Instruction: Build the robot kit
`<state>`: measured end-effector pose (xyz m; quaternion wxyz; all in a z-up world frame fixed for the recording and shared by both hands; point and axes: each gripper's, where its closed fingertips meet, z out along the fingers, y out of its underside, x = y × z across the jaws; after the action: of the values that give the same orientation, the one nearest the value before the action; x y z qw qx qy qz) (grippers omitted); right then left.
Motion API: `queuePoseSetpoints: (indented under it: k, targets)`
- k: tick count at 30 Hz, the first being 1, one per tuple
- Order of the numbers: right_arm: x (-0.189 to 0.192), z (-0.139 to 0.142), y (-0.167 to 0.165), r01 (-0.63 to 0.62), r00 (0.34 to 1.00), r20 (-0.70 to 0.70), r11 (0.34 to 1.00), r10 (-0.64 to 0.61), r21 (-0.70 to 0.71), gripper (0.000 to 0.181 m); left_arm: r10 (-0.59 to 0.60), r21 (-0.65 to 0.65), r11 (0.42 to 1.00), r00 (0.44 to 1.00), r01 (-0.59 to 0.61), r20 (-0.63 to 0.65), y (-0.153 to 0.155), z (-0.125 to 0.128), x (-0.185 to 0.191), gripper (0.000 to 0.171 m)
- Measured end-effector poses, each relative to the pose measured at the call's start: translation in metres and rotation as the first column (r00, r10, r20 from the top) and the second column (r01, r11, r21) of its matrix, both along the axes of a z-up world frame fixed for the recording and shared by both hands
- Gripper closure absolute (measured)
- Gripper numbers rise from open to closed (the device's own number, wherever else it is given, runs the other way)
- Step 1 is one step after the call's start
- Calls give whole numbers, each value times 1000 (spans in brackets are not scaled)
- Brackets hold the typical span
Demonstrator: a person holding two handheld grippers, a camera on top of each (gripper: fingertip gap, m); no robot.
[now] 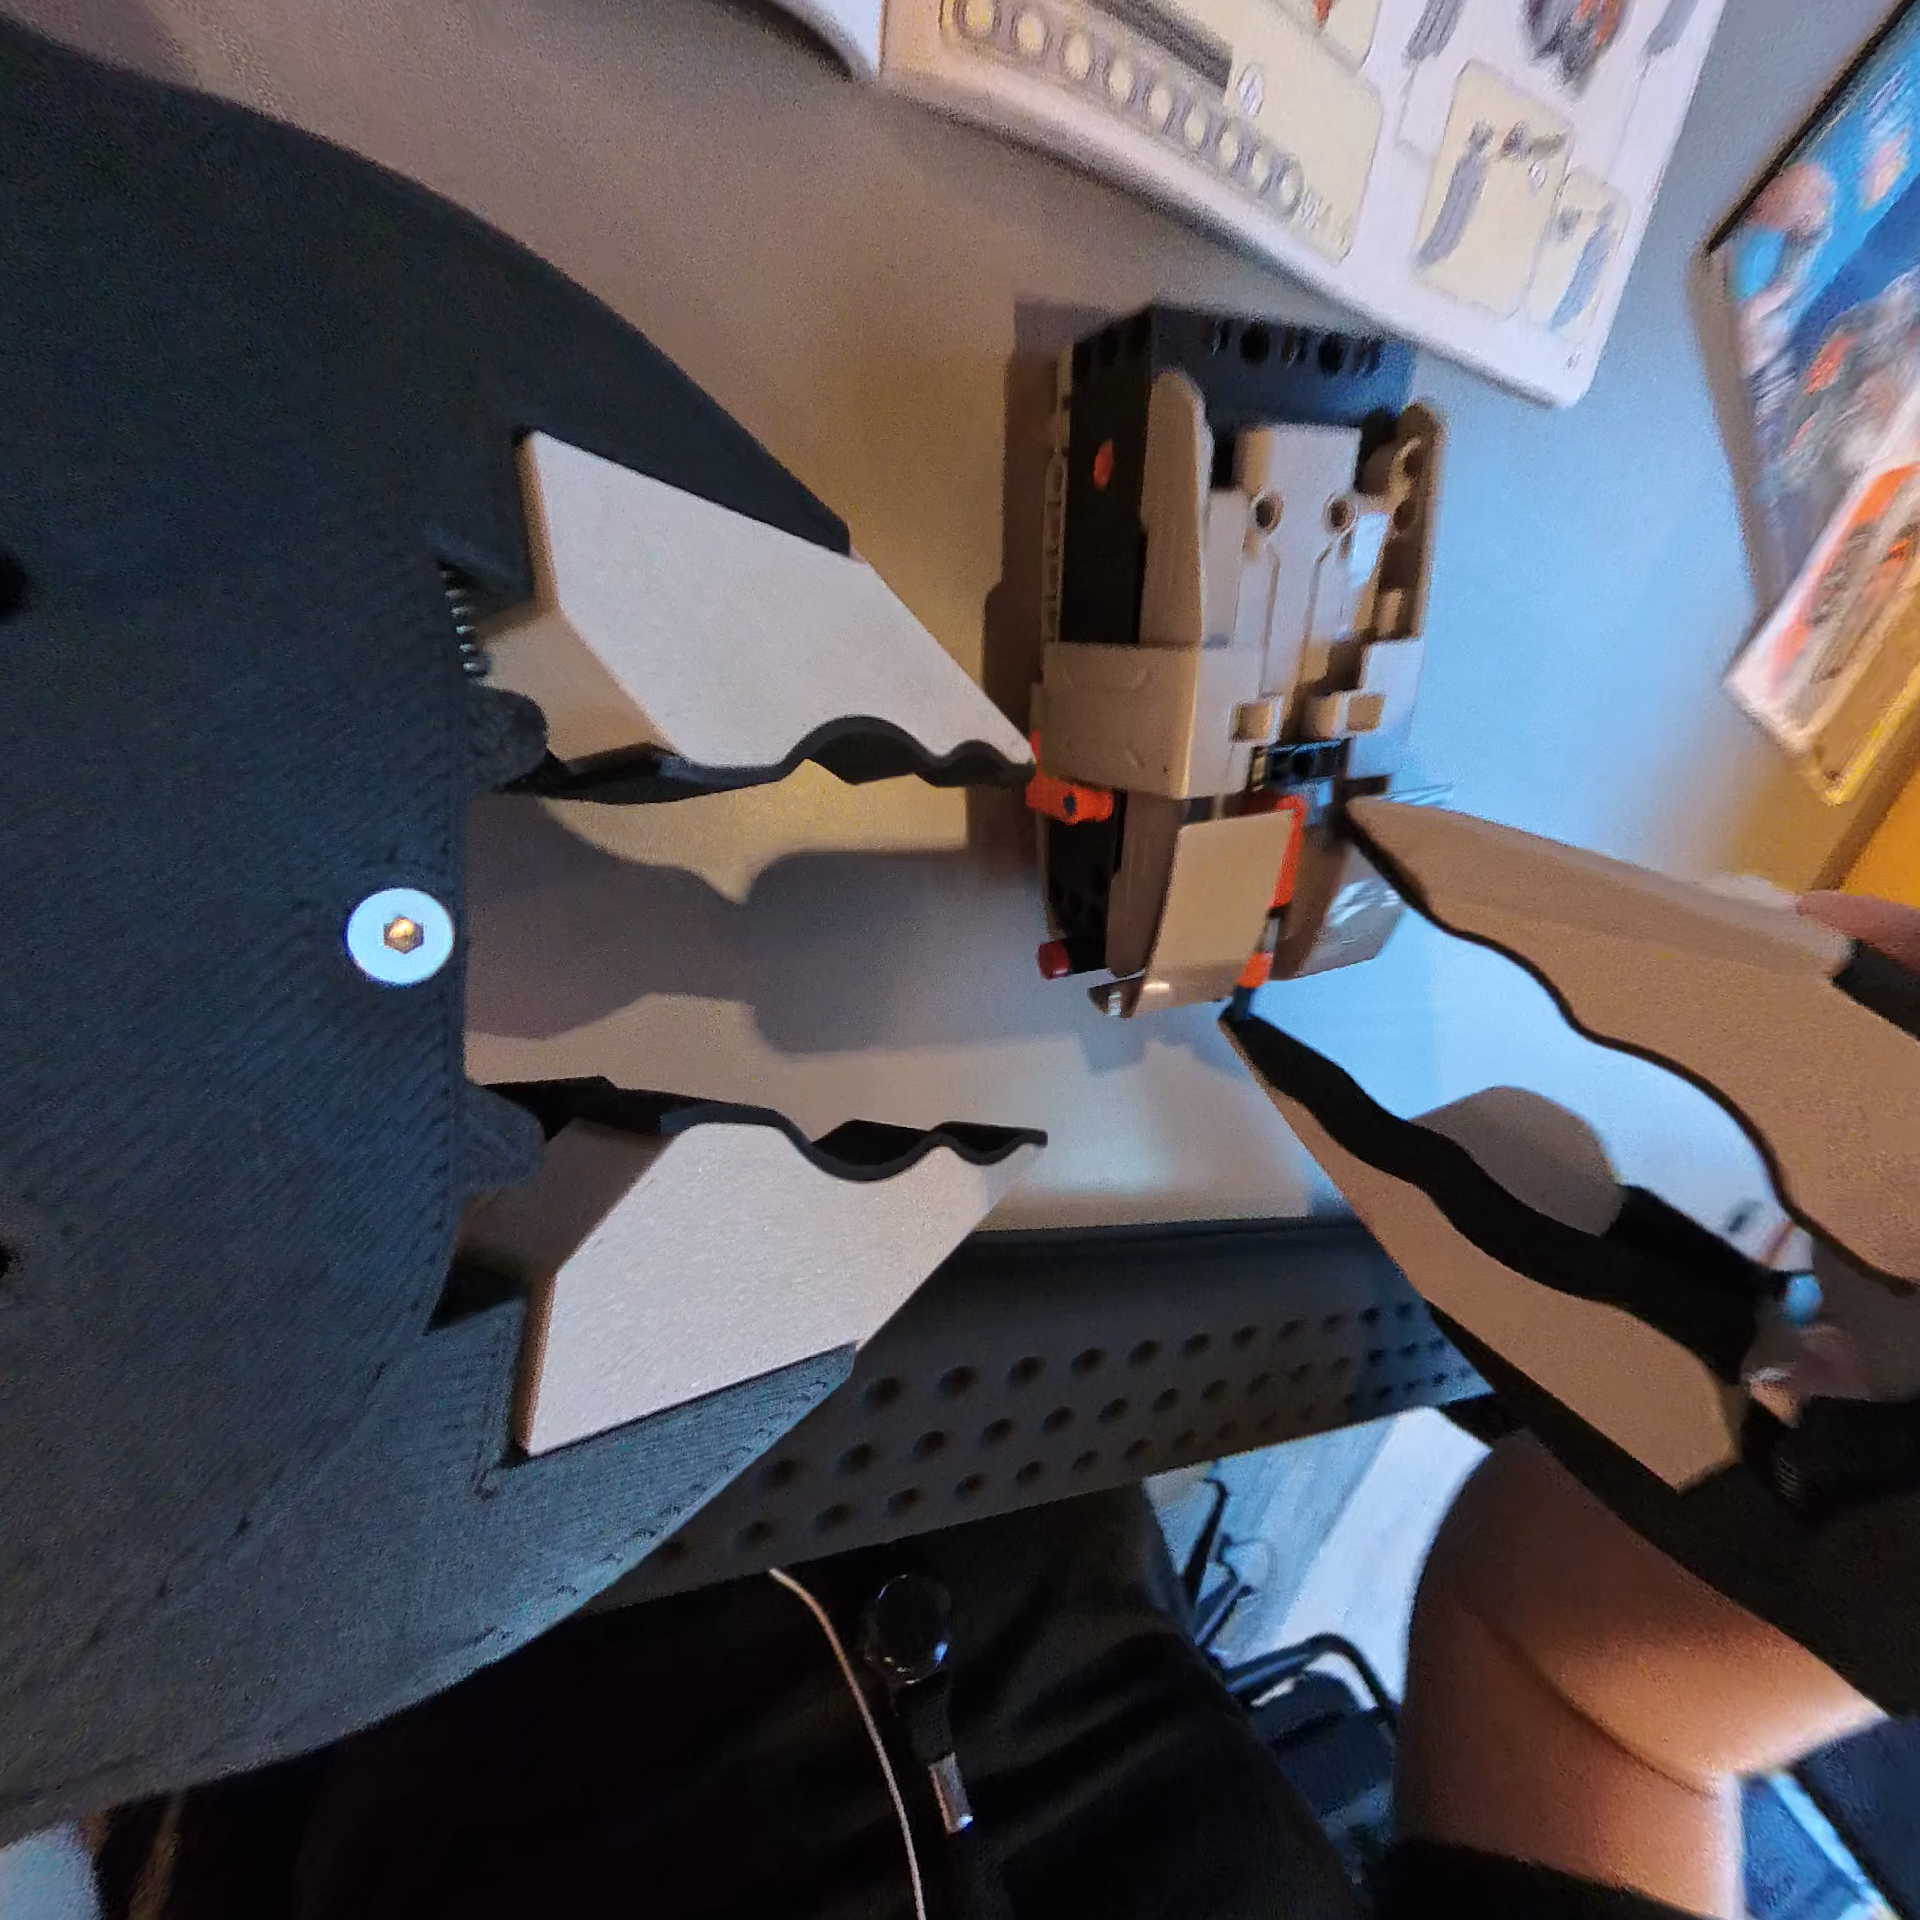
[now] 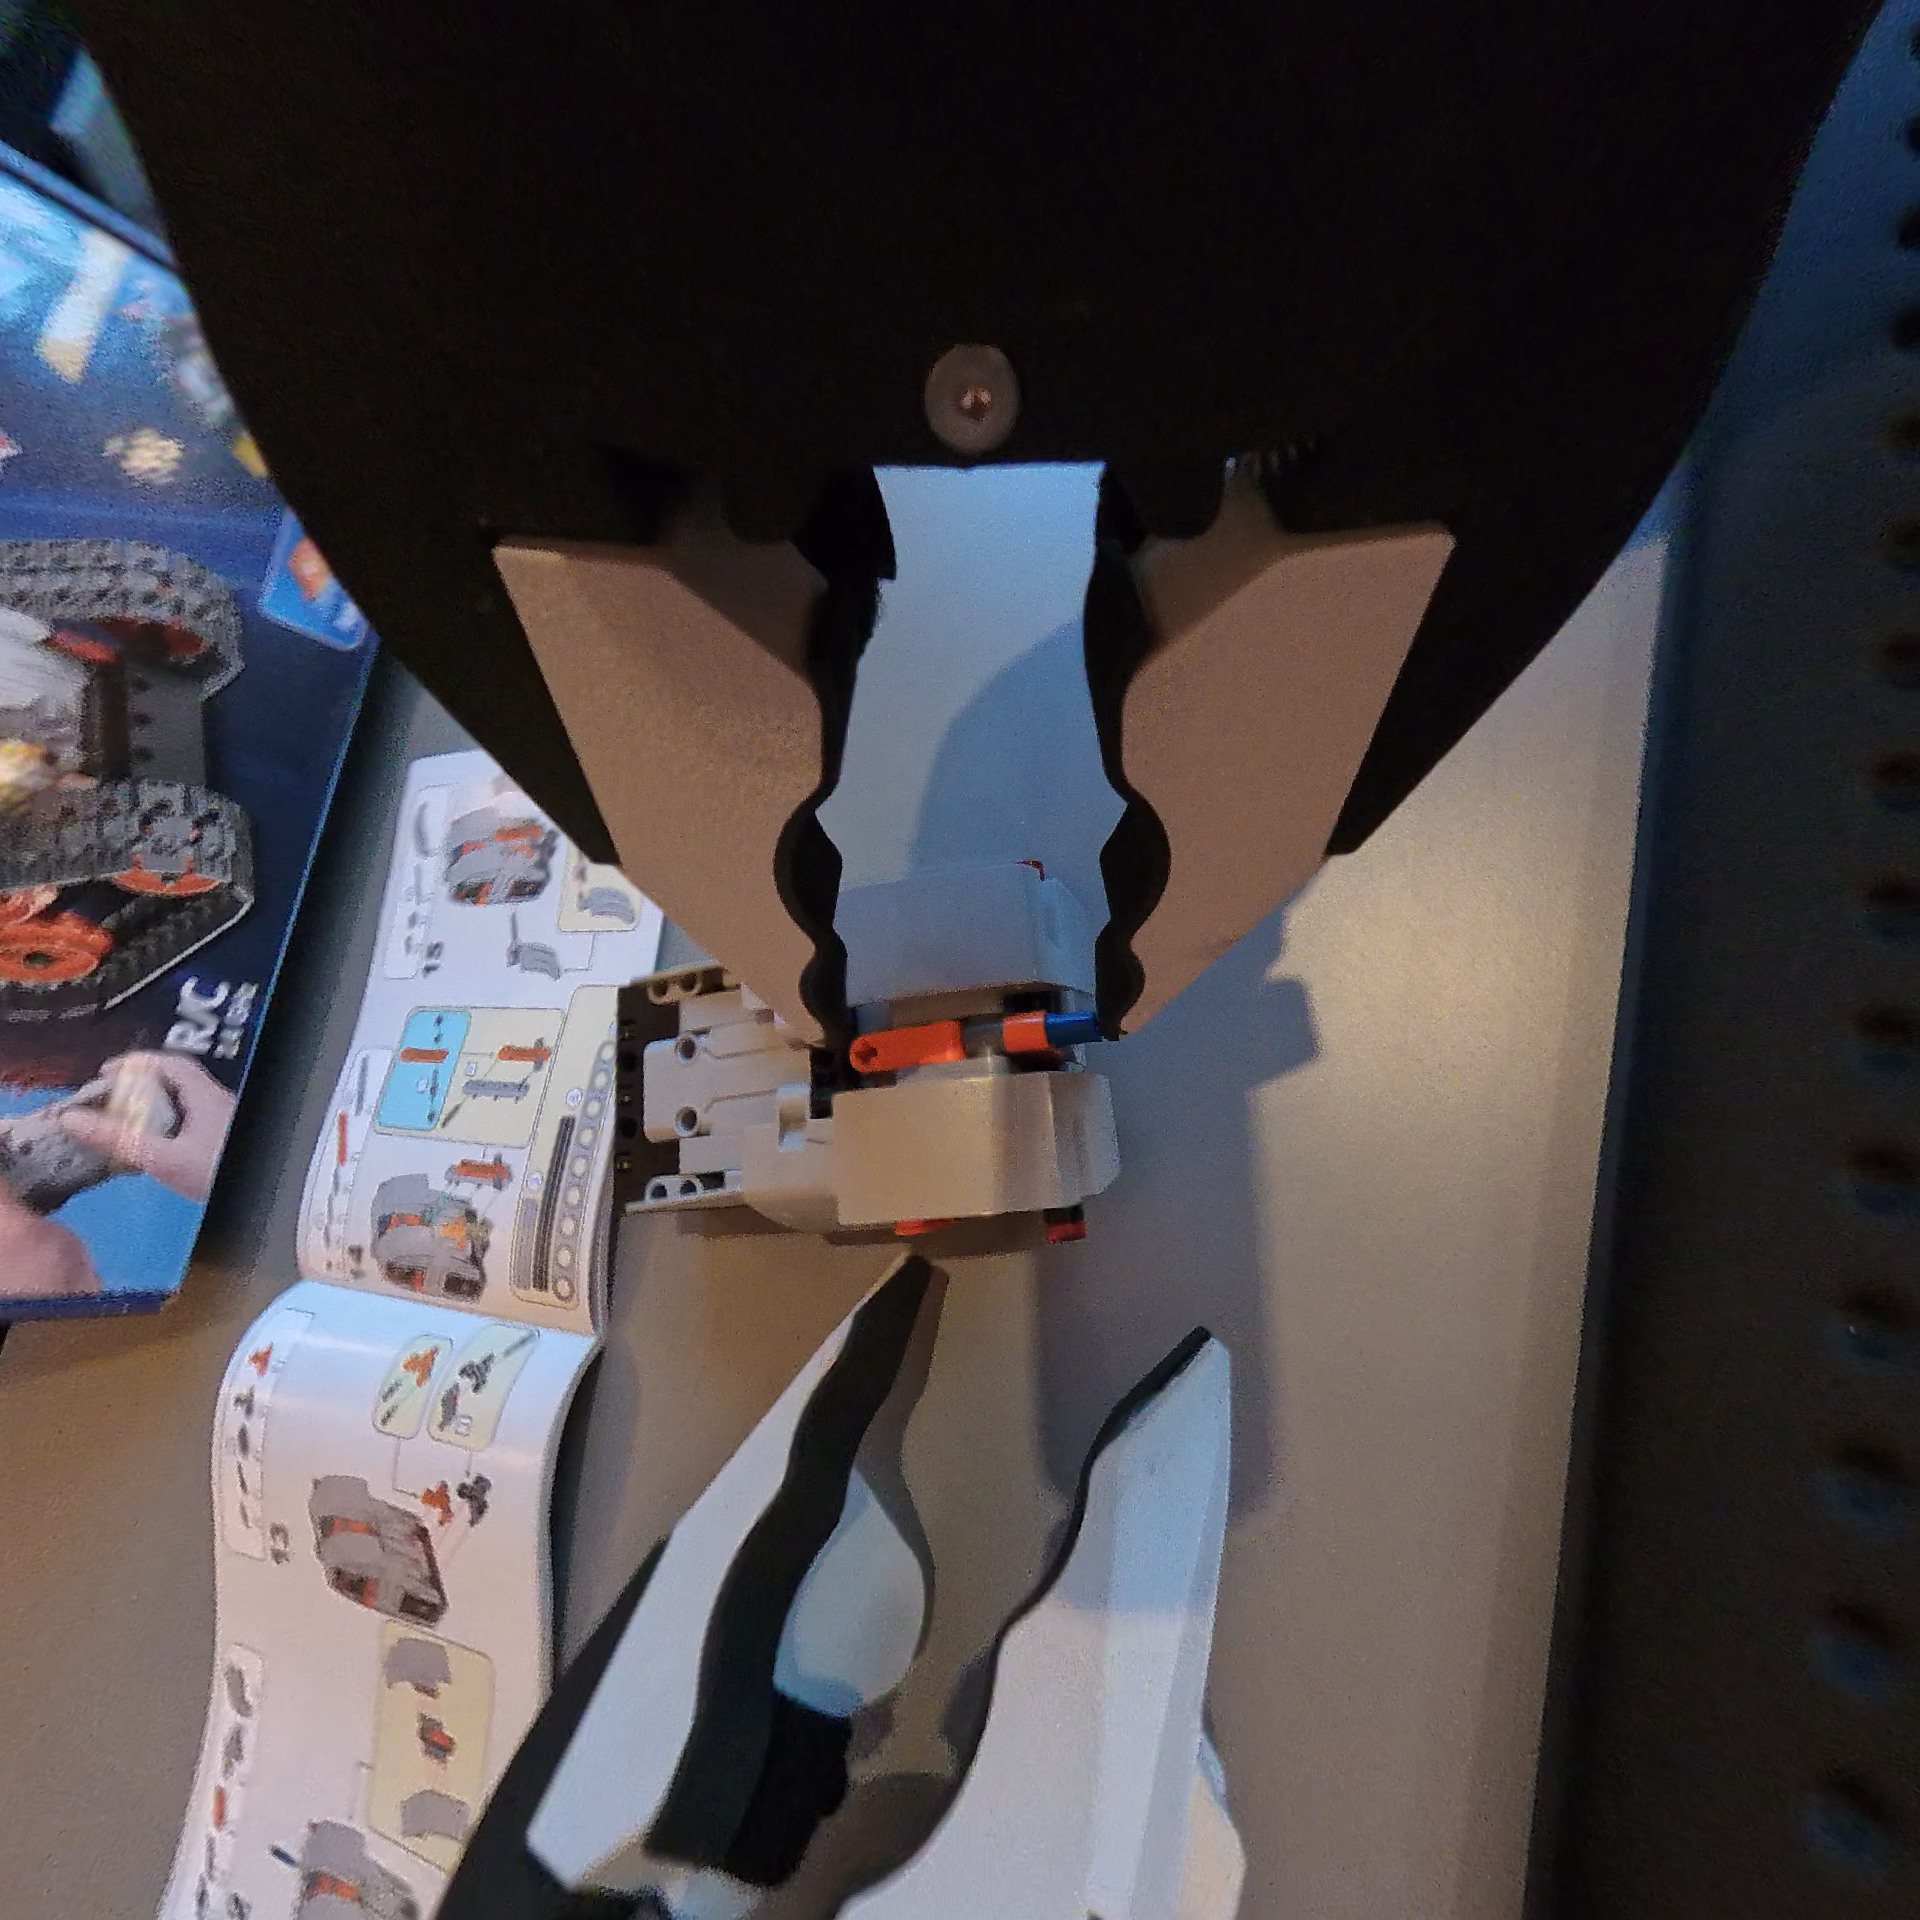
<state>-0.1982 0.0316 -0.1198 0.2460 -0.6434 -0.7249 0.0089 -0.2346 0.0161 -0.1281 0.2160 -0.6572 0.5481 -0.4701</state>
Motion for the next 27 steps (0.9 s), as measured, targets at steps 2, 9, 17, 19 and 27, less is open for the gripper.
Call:
queuePoseSetpoints:
  k: [2, 9, 17, 19, 27]
  targets:
    - [3, 4, -1, 90, 993, -66, 994, -94, -57, 135, 59, 24, 998, 993, -62, 98, 14, 19, 0, 105]
    - [14, 3, 0, 157, 964, -223, 987, -147, 30, 144, 80, 165, 978, 962, -126, 260, 38, 52, 28, 91]
    - [65, -1, 11, 334, 841, -405, 933, -359, -134, 160, 23, 288, 957, 998, -38, 56, 52, 18, 29, 104]
    - [59, -7, 4, 305, 819, -450, 934, -357, -185, 159, -3, 253, 968, 999, -7, 41, 48, 12, 31, 106]
    - [48, -23, 0, 306, 803, -485, 938, -345, -162, 150, -18, 264, 965, 998, 2, 60, 3, 12, 34, 102]
